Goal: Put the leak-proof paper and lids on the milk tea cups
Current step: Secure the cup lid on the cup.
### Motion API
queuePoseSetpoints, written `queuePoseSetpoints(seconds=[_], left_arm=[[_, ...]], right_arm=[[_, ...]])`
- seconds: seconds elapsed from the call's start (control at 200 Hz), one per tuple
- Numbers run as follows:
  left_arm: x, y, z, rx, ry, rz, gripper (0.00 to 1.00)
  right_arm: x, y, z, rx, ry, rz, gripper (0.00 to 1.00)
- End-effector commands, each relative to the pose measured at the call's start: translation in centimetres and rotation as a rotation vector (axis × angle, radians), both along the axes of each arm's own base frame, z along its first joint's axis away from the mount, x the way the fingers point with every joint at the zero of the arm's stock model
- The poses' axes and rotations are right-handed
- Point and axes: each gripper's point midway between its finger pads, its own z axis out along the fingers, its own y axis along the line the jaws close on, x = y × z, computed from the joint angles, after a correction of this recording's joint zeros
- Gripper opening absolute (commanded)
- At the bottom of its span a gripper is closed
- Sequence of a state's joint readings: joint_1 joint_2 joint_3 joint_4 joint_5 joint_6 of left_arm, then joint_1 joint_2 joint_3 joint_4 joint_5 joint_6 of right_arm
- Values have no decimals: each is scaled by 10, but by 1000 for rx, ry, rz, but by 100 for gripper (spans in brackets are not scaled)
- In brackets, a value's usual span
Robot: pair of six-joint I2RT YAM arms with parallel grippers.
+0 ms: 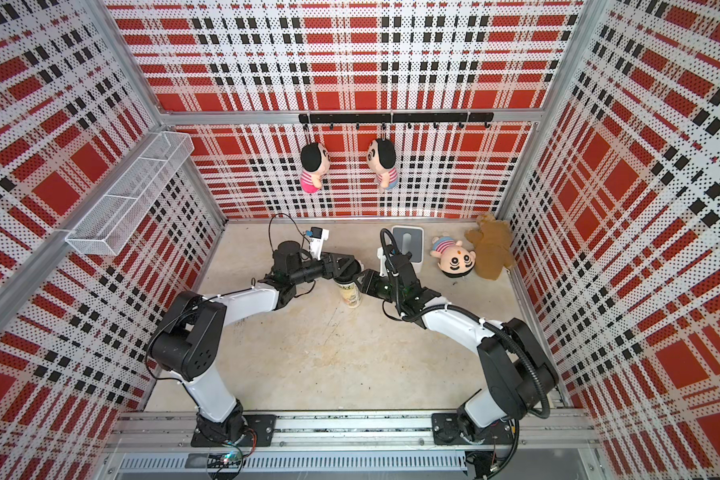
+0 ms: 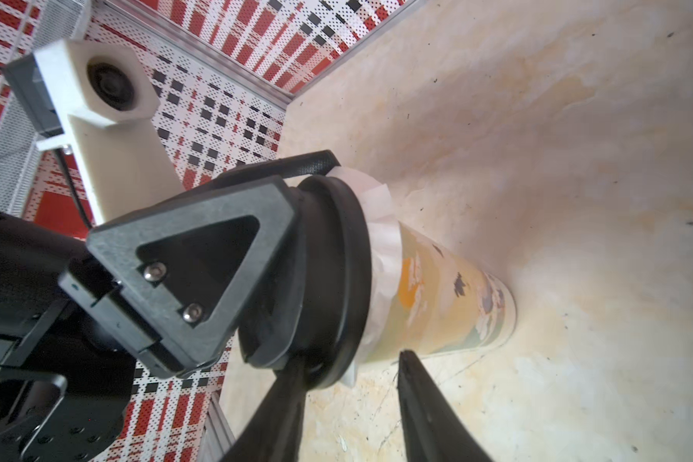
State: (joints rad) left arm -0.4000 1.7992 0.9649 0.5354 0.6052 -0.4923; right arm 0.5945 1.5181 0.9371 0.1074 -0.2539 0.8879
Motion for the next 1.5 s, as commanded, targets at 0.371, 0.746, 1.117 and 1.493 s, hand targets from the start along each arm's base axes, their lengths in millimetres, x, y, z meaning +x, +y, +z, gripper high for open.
queuePoseSetpoints(seconds=[0.371,0.746,1.117,1.493], left_arm=[[-95,31,-192,420,565,-57,52],[-99,30,-194,429,564,-55,52],[-99,30,-189,427,552,-58,52],[-98,30,-188,424,549,-52,52]], right_arm=[[23,-14,-13,-121,-28,-49,43],[0,-25,-62,-150,60,-41,42],[-13,-22,-85,-140,101,-17,41],[9,-17,-12,-142,-49,-24,42]])
